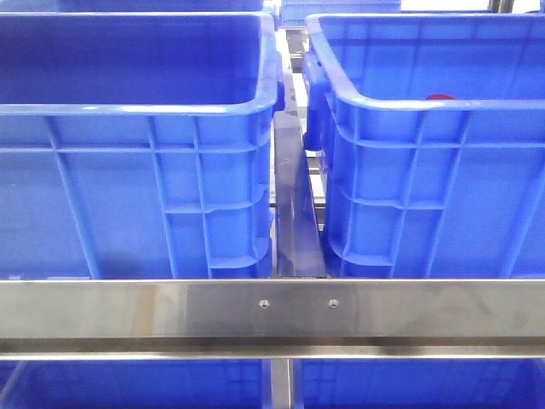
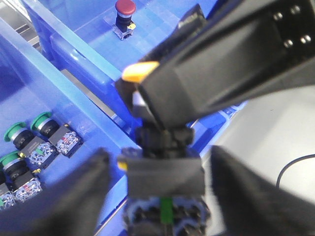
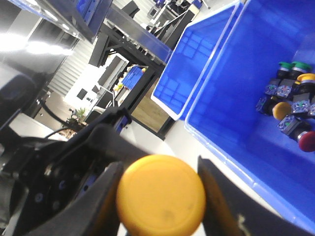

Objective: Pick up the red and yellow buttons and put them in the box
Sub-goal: 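Grasp the yellow button with the right gripper and release the left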

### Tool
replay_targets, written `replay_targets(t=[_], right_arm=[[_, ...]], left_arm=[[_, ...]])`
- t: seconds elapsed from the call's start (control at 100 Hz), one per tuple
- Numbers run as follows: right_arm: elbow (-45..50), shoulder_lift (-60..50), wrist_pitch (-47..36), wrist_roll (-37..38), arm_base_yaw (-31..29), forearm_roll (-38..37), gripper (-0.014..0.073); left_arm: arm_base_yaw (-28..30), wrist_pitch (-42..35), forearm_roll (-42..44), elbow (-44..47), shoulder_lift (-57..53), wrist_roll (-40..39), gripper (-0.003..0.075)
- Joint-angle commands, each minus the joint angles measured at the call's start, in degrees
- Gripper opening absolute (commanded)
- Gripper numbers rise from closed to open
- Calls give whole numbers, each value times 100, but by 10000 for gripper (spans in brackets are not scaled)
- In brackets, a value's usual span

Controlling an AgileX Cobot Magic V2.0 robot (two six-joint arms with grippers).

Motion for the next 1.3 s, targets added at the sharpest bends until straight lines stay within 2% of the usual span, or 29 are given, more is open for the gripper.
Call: replay_targets(t=[0.0,0.51,0.71,0.92,1.29], right_arm=[[-200,-141,322,-105,5,837,185],[-625,-151,-366,-688,-22,831,185],[-780,-151,-780,-881,-22,825,185],[-785,-151,-971,-932,-160,795,185],[-785,-151,-925,-932,-259,634,185]], left_arm=[[-45,-391,-48,-160,-124,1,550],[-45,-113,0,-160,-369,-25,555],[196,-141,429,117,-651,-381,555],[1253,-266,469,782,-1207,-509,555],[3713,-266,458,1773,-2752,-509,555]])
